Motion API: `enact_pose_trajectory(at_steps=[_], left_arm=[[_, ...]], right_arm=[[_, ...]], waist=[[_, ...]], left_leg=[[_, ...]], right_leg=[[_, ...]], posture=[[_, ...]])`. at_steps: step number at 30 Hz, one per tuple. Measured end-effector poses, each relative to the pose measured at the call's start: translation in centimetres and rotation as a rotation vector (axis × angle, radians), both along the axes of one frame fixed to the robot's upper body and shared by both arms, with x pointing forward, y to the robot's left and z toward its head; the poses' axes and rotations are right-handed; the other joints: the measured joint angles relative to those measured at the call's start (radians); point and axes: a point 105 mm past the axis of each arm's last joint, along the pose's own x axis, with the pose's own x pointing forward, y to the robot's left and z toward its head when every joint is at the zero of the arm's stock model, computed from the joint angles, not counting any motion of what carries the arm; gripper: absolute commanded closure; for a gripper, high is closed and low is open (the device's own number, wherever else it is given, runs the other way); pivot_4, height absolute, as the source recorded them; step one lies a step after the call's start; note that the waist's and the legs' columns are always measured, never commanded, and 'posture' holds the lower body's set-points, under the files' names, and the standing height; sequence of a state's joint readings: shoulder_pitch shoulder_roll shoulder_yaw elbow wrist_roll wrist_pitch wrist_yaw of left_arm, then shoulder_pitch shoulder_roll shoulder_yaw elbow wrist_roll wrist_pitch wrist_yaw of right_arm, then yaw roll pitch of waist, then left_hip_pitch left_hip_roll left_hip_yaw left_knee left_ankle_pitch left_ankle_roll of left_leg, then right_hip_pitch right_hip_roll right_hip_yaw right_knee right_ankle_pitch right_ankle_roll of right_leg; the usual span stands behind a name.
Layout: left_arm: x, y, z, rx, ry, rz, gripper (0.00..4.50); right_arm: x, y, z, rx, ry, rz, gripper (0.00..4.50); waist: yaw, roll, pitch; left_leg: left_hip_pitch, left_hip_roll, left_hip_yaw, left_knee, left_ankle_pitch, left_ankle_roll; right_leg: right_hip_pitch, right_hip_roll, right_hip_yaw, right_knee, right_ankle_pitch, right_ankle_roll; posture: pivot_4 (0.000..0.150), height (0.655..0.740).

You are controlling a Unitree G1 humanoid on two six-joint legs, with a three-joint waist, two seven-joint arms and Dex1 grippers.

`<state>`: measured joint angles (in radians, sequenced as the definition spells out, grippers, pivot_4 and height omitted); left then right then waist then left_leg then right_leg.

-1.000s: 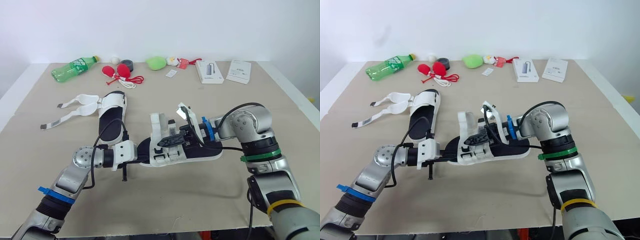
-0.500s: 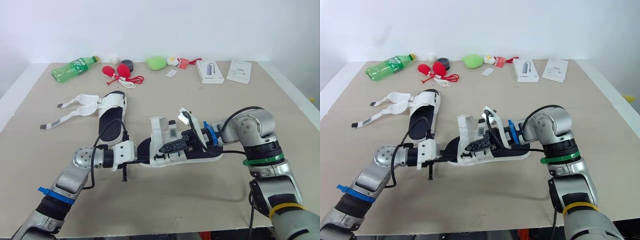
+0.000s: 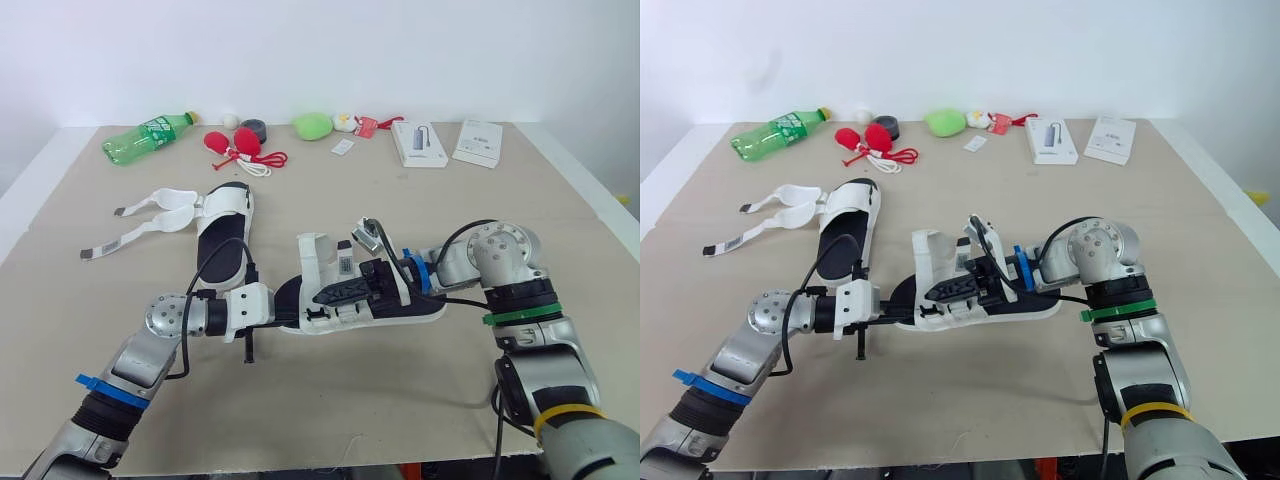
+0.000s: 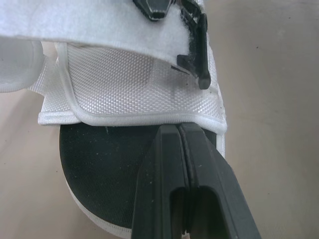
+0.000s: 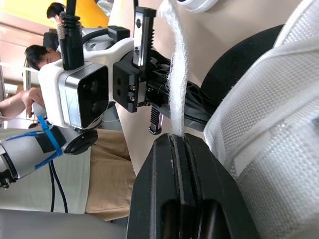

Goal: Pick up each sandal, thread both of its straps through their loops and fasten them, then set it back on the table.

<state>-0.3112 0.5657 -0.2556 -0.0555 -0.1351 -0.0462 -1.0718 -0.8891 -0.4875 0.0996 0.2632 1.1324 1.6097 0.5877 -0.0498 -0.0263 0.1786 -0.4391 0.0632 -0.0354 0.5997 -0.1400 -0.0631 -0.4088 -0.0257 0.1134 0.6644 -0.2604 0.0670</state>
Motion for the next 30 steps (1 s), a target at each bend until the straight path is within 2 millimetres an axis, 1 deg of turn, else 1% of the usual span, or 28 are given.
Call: enact_pose_trajectory(at_steps=[10, 14, 26, 28, 30], left_arm=[[-0.1, -0.1, 0.0, -0.004, -0.004, 0.002, 4.5], [-0.1, -0.1, 0.0, -0.003, -0.006, 0.002, 4.5], [-0.1, -0.1, 0.0, 0.002, -0.019, -0.002, 4.5], [-0.1, -0.1, 0.0, 0.002, -0.02, -0.001, 4.5], [-0.1, -0.1, 0.0, 0.002, -0.02, -0.001, 4.5]], right_arm=[[-0.1, -0.7, -0.4, -0.03, 0.018, -0.03, 4.35], [-0.2, -0.6, -0.4, -0.049, -0.007, -0.03, 4.35], [-1.1, -0.3, -0.1, -0.107, -0.169, 0.02, 4.35], [-1.3, -0.1, -0.1, -0.129, -0.256, 0.042, 4.35], [-1.3, 0.0, -0.1, -0.138, -0.287, 0.051, 4.35]], waist=[[0.0, 0.0, 0.0], [0.0, 0.0, 0.0], [0.001, 0.0, 0.0], [0.001, 0.0, 0.0], [0.001, 0.0, 0.0]], left_leg=[[0.0, 0.0, 0.0, 0.0, -0.001, 0.001], [0.0, 0.0, 0.0, 0.0, -0.001, 0.001], [0.0, 0.0, 0.0, 0.0, -0.001, 0.001], [0.0, 0.0, 0.0, -0.001, -0.001, 0.001], [0.0, 0.0, 0.0, -0.001, -0.001, 0.001]], right_leg=[[0.0, 0.0, 0.0, 0.0, -0.001, 0.0], [0.0, 0.0, 0.0, 0.0, -0.001, 0.0], [0.0, 0.0, 0.0, 0.0, -0.002, 0.0], [0.0, 0.0, 0.0, 0.0, -0.002, 0.0], [0.0, 0.0, 0.0, 0.0, -0.002, 0.0]], posture=[[0.15, 0.74], [0.15, 0.74], [0.15, 0.74], [0.15, 0.74], [0.15, 0.74]])
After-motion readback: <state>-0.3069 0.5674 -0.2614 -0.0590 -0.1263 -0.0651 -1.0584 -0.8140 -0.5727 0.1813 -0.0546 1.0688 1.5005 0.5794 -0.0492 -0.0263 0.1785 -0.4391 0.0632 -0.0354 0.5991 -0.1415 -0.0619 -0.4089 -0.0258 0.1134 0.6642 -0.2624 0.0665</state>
